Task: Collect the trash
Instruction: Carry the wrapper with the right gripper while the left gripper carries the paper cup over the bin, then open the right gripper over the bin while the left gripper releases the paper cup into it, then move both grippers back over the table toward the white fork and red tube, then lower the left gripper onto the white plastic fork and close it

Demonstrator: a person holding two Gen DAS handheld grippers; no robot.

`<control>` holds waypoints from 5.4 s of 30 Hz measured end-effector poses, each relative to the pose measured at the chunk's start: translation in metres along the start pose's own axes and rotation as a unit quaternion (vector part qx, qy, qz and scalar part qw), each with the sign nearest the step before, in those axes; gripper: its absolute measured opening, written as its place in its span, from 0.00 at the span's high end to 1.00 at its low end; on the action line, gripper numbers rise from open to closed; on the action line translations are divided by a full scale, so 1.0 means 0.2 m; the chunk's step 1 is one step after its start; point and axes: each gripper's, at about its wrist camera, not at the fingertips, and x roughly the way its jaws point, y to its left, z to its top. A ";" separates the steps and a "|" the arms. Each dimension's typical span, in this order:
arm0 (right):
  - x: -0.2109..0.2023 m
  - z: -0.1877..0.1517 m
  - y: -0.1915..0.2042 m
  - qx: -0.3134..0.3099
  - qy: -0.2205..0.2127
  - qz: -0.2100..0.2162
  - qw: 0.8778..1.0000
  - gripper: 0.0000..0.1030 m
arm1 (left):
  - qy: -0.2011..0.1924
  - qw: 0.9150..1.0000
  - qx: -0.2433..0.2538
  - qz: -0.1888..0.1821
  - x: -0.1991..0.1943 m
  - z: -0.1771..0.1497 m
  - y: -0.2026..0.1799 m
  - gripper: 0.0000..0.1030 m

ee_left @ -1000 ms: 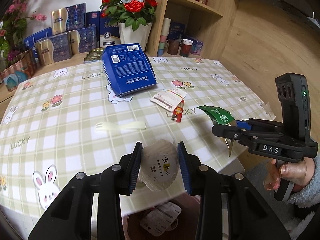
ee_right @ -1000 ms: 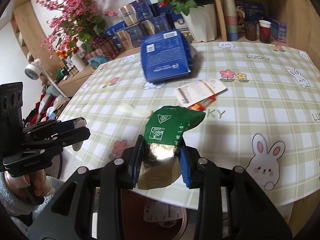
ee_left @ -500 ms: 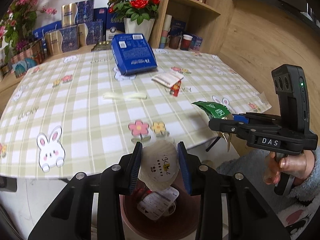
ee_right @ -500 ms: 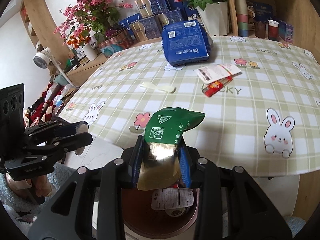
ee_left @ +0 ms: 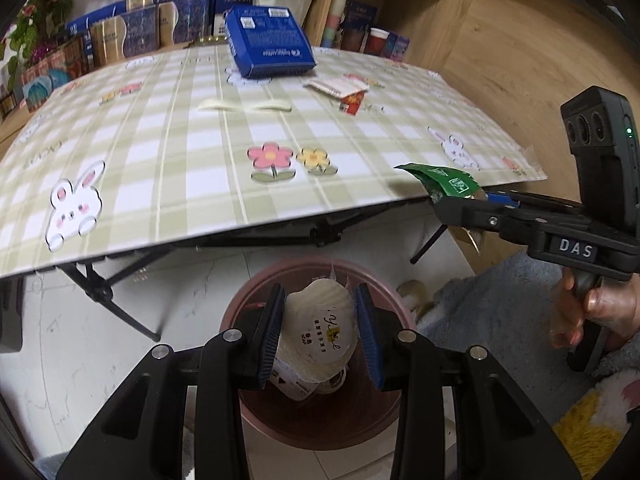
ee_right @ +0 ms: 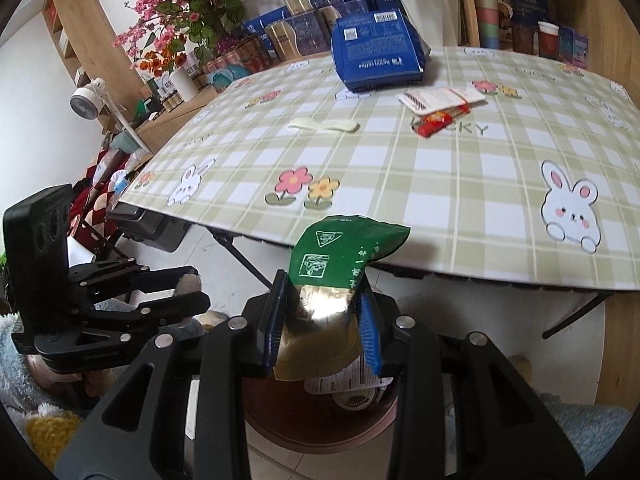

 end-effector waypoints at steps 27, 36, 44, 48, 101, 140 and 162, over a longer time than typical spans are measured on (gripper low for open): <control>0.29 -0.18 0.01 0.011 0.115 -0.002 0.993 0.38 | 0.001 0.999 -0.042 -0.003 0.01 -0.06 0.08 0.66; 0.18 -0.12 -0.03 0.015 0.044 -0.044 0.998 0.10 | 0.015 0.999 -0.037 -0.004 0.05 -0.07 0.08 0.66; 0.11 -0.07 -0.06 0.010 -0.004 -0.067 0.998 0.06 | 0.046 0.998 -0.030 -0.015 0.14 -0.09 0.05 0.66; 0.08 -0.07 -0.07 0.017 -0.023 -0.075 0.997 0.06 | 0.067 0.997 -0.016 -0.023 0.20 -0.10 0.01 0.66; 0.10 0.28 -0.20 0.021 -0.034 -0.092 0.995 0.06 | -0.116 0.982 -0.060 0.134 -0.10 0.35 0.34 0.07; 0.27 0.59 -0.49 0.054 -0.028 -0.114 0.992 0.06 | 0.002 0.994 -0.095 0.047 0.37 0.81 0.25 0.33; 0.29 0.58 -0.65 0.089 -0.030 -0.115 0.989 0.06 | 0.010 0.985 -0.163 0.059 0.67 1.04 0.35 0.37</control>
